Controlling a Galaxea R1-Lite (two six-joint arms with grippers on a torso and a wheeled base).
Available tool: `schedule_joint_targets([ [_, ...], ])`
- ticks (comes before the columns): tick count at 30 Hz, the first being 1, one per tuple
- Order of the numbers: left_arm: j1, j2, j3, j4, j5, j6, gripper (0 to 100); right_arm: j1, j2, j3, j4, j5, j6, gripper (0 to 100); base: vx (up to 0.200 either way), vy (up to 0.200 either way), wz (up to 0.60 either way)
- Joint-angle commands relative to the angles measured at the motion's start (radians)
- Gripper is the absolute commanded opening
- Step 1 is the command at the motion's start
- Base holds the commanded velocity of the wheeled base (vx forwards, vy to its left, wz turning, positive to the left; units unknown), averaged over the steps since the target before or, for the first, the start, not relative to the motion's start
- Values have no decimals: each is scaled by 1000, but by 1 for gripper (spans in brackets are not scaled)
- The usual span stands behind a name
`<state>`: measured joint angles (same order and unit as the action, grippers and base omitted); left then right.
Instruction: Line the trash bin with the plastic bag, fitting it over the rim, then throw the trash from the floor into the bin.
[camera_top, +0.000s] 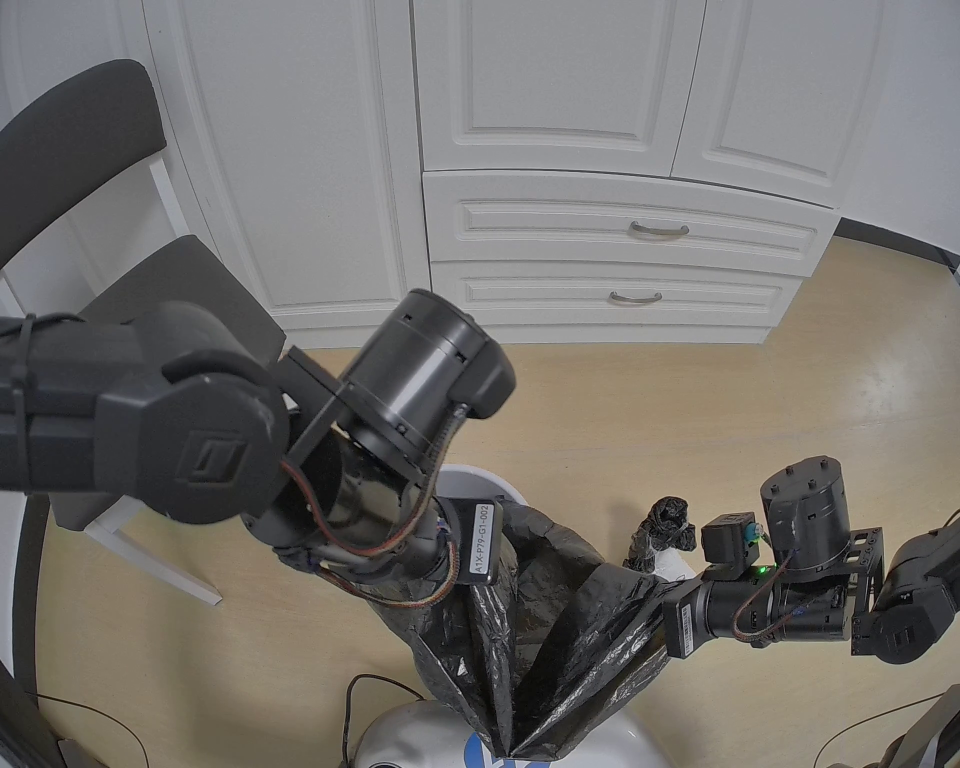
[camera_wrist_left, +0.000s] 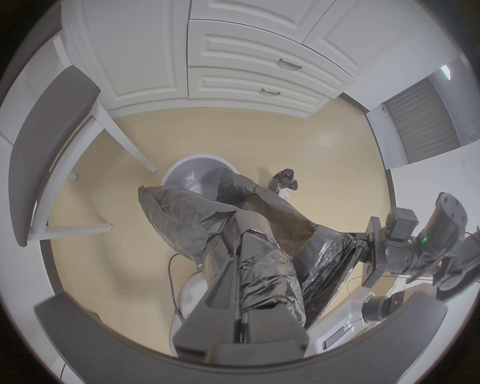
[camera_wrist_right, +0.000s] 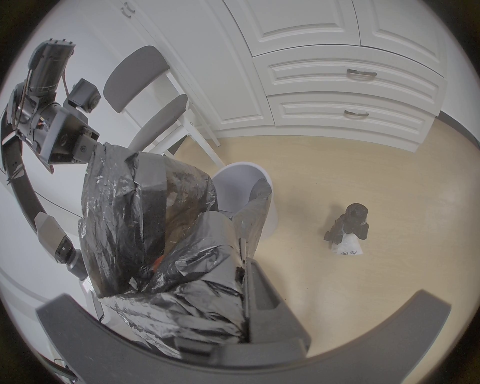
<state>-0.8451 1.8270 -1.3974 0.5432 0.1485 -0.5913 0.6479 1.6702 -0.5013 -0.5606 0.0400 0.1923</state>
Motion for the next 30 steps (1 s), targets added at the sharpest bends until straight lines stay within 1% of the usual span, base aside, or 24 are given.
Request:
schedule_joint_targets([
  [1, -5, 48, -2, -26, -1, -10, 0, -25, -12, 1, 1, 1, -14, 0, 0, 0, 0],
  [7, -6, 77, -9, -120, -4, -15, 0, -63, -23, -3, -1, 1, -21, 0, 0, 0, 0],
  [10, -19, 95, -18, -149, -6, -18, 0, -83, -44, -3, 1, 1, -40, 0, 0, 0, 0],
  [15, -45, 118, -61, -161, -4, -38, 0, -96, -78, 0, 2, 3, -53, 0, 0, 0, 0],
  [19, -48, 123, -77, -160, -6, -41, 0, -93, -83, 0, 2, 3, -53, 0, 0, 0, 0],
  [24, -38, 136, -66, -163, -20, -85, 0, -85, -87, -3, 1, 12, -51, 0, 0, 0, 0],
  [25, -26, 156, -63, -163, -46, -110, 0, -79, -89, -5, -1, 17, -47, 0, 0, 0, 0],
  [26, -26, 156, -63, -163, -46, -110, 0, -79, -89, -5, -1, 17, -47, 0, 0, 0, 0],
  [27, -6, 166, -52, -163, -72, -130, 0, -62, -89, -3, -2, 17, -44, 0, 0, 0, 0],
  [30, 4, 175, -34, -166, -92, -139, 0, -40, -90, -3, -4, 17, -34, 0, 0, 0, 0],
])
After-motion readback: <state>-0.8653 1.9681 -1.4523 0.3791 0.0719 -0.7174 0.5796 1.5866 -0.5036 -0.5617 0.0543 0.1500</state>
